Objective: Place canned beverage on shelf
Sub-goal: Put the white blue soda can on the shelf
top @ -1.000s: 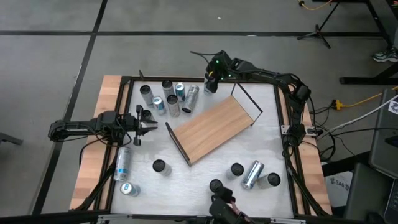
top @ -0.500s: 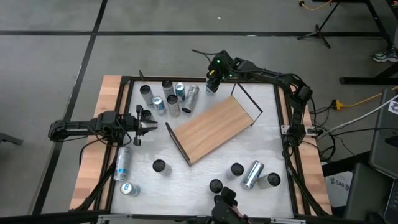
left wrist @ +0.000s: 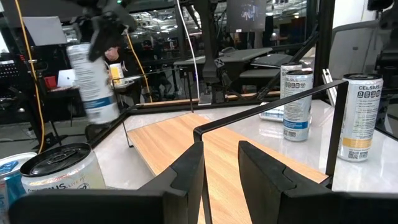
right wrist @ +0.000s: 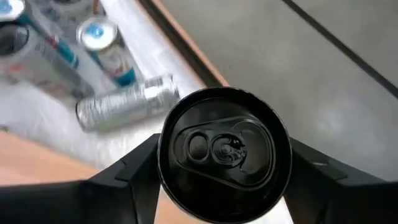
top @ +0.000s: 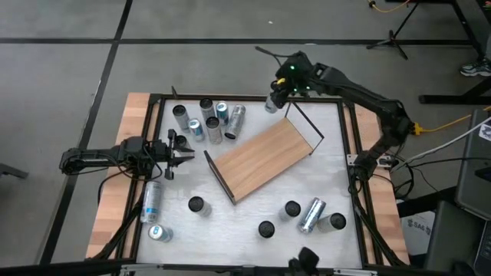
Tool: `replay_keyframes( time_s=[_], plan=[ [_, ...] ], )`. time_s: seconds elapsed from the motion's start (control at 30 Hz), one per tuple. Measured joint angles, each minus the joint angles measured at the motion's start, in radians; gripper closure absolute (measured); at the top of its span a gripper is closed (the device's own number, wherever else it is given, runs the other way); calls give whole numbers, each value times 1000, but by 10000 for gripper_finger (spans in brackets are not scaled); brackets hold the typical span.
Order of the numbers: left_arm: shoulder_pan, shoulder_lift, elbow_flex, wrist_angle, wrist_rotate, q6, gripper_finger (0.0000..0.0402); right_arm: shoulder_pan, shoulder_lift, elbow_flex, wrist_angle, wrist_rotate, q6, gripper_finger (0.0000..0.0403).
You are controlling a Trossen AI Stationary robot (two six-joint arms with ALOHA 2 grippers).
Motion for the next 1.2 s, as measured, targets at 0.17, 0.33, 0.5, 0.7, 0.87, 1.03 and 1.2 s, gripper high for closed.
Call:
replay_keyframes(
  time_s=[0.17, 0.33, 0.5, 0.7, 0.87, 1.03, 1.2],
  plan=[
    [0, 0, 0, 0, 0, 0, 310, 44, -46, 0, -69, 3, 38, 157],
    [0, 0, 0, 0, 0, 0, 310, 86, -49, 0, -132, 48, 69, 157],
    [0, 0, 0, 0, 0, 0, 310, 119, -49, 0, -210, 158, 93, 157],
    [0, 0, 0, 0, 0, 0, 310, 122, -50, -35, -182, 205, 134, 158],
    [0, 0, 0, 0, 0, 0, 310, 122, -48, -148, -114, 211, 146, 158],
    [0, 0, 0, 0, 0, 0, 310, 122, -48, -202, -31, 214, 138, 158],
    [0, 0, 0, 0, 0, 0, 310, 121, -49, -214, -11, 230, 137, 158]
  ],
)
